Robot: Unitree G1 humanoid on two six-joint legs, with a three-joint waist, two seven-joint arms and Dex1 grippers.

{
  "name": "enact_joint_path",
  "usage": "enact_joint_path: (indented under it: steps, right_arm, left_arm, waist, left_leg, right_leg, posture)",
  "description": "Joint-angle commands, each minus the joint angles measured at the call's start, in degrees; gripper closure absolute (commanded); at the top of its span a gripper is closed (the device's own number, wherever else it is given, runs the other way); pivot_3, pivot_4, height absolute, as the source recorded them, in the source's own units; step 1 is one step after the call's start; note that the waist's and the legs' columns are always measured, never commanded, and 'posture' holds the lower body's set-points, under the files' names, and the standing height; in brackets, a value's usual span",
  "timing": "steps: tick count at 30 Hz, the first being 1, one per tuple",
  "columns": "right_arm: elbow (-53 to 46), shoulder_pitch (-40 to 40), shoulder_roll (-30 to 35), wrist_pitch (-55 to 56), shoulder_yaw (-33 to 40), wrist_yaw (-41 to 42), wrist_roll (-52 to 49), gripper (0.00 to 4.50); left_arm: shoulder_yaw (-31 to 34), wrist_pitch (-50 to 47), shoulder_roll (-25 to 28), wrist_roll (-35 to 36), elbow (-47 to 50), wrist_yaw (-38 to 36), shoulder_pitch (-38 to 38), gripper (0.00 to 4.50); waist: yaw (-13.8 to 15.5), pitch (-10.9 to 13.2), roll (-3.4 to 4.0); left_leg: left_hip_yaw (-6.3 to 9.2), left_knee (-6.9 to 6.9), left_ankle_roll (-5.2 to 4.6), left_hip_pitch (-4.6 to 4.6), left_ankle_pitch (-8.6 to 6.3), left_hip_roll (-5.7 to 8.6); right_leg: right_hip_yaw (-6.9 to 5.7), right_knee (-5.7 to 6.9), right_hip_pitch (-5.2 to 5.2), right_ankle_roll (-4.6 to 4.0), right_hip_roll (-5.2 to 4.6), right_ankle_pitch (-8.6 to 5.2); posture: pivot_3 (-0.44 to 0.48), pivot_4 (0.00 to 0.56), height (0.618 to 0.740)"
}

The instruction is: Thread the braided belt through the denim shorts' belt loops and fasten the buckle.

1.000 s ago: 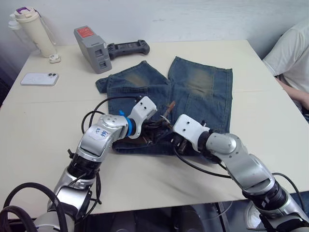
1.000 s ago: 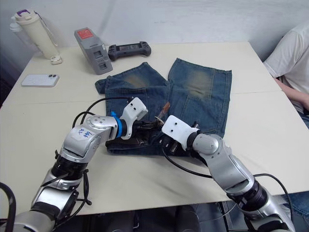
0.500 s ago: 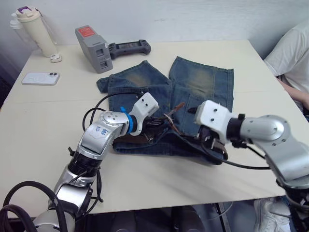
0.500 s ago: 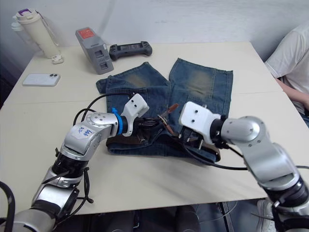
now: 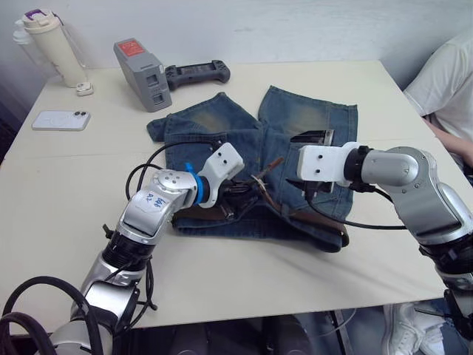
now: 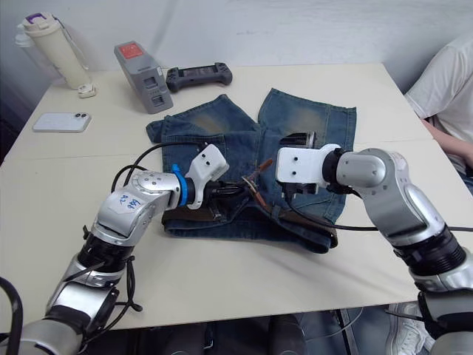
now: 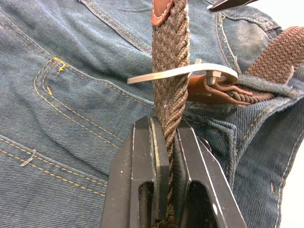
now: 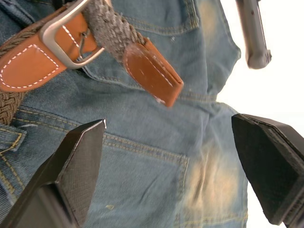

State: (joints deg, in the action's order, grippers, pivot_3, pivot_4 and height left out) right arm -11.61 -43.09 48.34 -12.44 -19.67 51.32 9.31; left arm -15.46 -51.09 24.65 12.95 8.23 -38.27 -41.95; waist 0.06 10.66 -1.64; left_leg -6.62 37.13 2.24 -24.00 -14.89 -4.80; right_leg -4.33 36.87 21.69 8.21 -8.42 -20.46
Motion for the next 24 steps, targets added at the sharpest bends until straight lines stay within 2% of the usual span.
enact_joint_path:
  steps: [1,2,4,11,12,18,20,21,24]
  right_arm:
    - [0.79,-2.13,-0.93,4.61,-0.28,1.36,1.98,0.04]
    - [1.25,-2.39,-1.56,5.38,-0.47,1.88,2.04,0.42]
    - [1.96,-2.65,-2.47,6.54,-0.74,2.61,2.33,0.80]
    - [2.57,-1.63,-3.55,7.23,0.29,4.42,3.04,4.13]
    - [2.51,-1.43,-3.56,7.04,0.59,4.49,3.01,4.42]
    - [1.92,-0.23,-2.85,6.47,1.73,4.40,3.05,4.42]
    - [1.23,0.55,-2.34,6.15,2.59,3.98,3.03,4.50]
    - [0.78,1.01,-1.95,6.24,2.96,3.90,3.05,4.50]
    - [-0.39,1.99,-1.54,6.35,3.68,4.08,3.19,4.50]
  left_arm:
    - [-0.54,2.14,0.01,-0.61,0.66,-0.86,-1.63,4.50]
    - [-0.65,2.37,-0.25,-0.65,0.21,-0.83,-2.06,4.50]
    - [-0.73,2.69,-0.65,-0.68,-0.51,-0.73,-2.64,4.50]
    - [-0.42,2.58,0.24,-0.56,-0.67,-1.35,-2.26,4.50]
    - [-0.20,2.25,0.40,-0.35,-0.61,-1.43,-2.09,4.50]
    - [1.25,0.14,1.04,0.30,-0.92,-0.98,-1.92,4.50]
    - [1.98,-1.03,2.75,1.42,-0.92,-2.74,-2.19,3.60]
    - [3.23,-1.47,4.10,3.00,-1.04,-4.88,-2.73,3.53]
    - [5.56,-1.31,7.06,6.35,-2.10,-9.82,-3.69,2.29]
  waist:
    - [-0.01,0.00,0.00]
    - [-0.02,0.00,0.00]
    - [0.01,0.00,0.00]
    - [0.01,0.00,0.00]
    - [0.00,0.00,0.01]
    - [0.00,0.00,0.00]
    - [0.00,0.00,0.01]
    - [0.00,0.00,0.01]
    - [-0.10,0.01,0.02]
  left_leg:
    - [0.00,-0.01,0.00,-0.01,0.00,0.00]
    - [0.00,-0.01,0.00,-0.01,0.00,0.00]
    - [0.00,0.00,0.00,-0.02,0.00,0.00]
    - [0.02,0.03,0.00,-0.05,0.00,0.00]
    - [0.02,0.04,0.00,-0.05,0.00,0.00]
    - [0.03,0.04,0.00,-0.05,0.00,0.00]
    - [0.03,0.05,0.00,-0.05,0.00,0.00]
    - [0.04,0.05,0.00,-0.05,0.00,0.00]
    - [0.03,0.03,0.00,-0.05,0.00,0.00]
  right_leg:
    - [0.00,0.00,0.00,0.00,0.00,0.00]
    - [0.00,0.00,0.00,0.00,0.00,0.00]
    - [-0.01,0.00,0.00,0.00,0.00,0.00]
    - [-0.02,0.03,0.00,0.02,0.00,0.01]
    - [-0.03,0.03,0.00,0.02,0.00,0.01]
    - [-0.03,0.04,0.00,0.02,0.00,0.01]
    - [-0.03,0.05,0.00,0.02,0.00,0.01]
    - [-0.03,0.05,0.00,0.02,0.00,0.01]
    - [-0.03,0.06,0.02,0.02,0.00,0.01]
  posture:
    - [0.000,0.150,0.740]
    - [0.000,0.150,0.740]
    - [0.000,0.150,0.740]
    - [0.000,0.150,0.740]
    - [0.000,0.150,0.740]
    - [0.000,0.150,0.740]
    - [0.000,0.150,0.740]
    - [0.000,0.150,0.740]
    - [0.000,0.150,0.740]
